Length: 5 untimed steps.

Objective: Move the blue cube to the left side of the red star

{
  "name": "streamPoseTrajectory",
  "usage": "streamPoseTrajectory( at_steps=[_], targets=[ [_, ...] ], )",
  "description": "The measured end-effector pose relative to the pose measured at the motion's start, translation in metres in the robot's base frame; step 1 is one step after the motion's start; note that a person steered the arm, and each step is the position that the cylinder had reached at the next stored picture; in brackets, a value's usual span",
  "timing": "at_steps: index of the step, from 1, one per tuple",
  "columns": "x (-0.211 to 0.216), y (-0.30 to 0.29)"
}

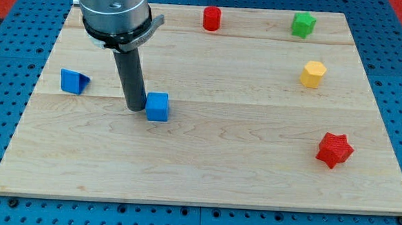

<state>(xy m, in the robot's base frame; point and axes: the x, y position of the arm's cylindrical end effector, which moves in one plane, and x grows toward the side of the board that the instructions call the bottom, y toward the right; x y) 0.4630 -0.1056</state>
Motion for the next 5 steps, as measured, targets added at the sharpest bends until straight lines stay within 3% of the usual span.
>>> streamPoseTrajectory(
  at_steps=[1, 3, 5],
  targets=[
    [0.003, 0.004],
    [-0.052, 0.008],
    [-0.015, 0.04]
  ],
)
